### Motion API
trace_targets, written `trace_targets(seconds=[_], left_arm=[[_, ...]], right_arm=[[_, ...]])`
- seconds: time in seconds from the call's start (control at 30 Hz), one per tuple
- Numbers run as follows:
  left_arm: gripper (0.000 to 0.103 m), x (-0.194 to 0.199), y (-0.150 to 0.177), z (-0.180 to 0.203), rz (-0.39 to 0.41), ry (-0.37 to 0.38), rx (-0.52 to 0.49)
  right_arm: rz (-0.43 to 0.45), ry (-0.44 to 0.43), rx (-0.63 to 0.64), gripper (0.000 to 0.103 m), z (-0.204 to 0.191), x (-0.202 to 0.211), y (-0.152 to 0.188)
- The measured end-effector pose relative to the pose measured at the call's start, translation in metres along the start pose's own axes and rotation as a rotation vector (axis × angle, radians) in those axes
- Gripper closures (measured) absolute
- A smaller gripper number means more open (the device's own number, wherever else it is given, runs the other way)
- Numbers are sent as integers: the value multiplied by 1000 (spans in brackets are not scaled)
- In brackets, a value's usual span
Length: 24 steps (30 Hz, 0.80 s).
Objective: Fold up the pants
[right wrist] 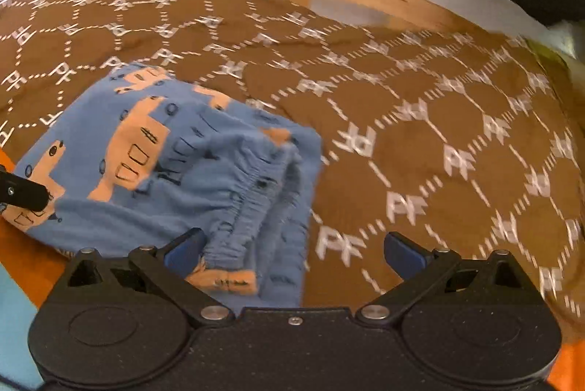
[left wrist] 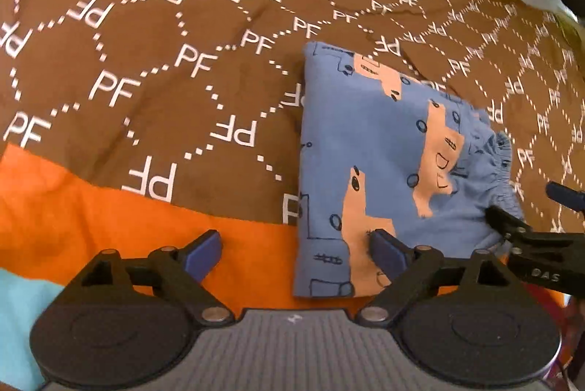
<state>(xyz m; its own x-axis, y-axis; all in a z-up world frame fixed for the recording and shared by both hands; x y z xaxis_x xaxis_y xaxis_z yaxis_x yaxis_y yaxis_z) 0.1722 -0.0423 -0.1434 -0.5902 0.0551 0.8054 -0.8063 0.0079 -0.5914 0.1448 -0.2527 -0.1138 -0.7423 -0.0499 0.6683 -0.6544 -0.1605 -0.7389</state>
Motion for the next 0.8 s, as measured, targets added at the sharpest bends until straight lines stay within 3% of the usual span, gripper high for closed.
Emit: trace_targets(seconds=[0.13, 0.2, 0.3, 0.47, 0.53, 0.63, 0.8], left_arm=[[9, 6, 5, 1, -11, -2, -17], [9, 8, 4, 1, 6, 12, -8], [7, 15, -9, 4, 75, 21, 17], [5, 8, -15, 4, 99, 2, -12], [4, 2, -9, 1, 63, -7, -5], [3, -4, -2, -1, 48, -4, -4], [2, -4, 0, 1, 45, -23, -36]], right_arm=[[8, -35, -79, 1, 7, 14, 8], [59, -40, -89, 1, 9, 26, 0], [154, -9, -11, 1, 8, 31, -23], [227, -139, 112, 1, -28, -1, -66], [226, -154, 198, 1, -44, -18, -70], [161, -33, 282, 1, -38, -51, -67], [137, -99, 129, 1, -16, -47, -70]])
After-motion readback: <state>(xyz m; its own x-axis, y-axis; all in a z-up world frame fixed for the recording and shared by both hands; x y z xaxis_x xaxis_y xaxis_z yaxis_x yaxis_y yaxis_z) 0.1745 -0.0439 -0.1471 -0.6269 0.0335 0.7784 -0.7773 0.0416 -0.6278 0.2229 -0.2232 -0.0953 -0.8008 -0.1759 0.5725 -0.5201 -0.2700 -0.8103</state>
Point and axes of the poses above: each gripper's, at about its wrist camera, not at the fingertips, and x roughly against the way its jaws point, z to its right, y to its underside, the point moved 8 cm from there along -x, roughly the way its jaws point, and after that the axes turned 8 degrees about -y, right-handed, at the moved point
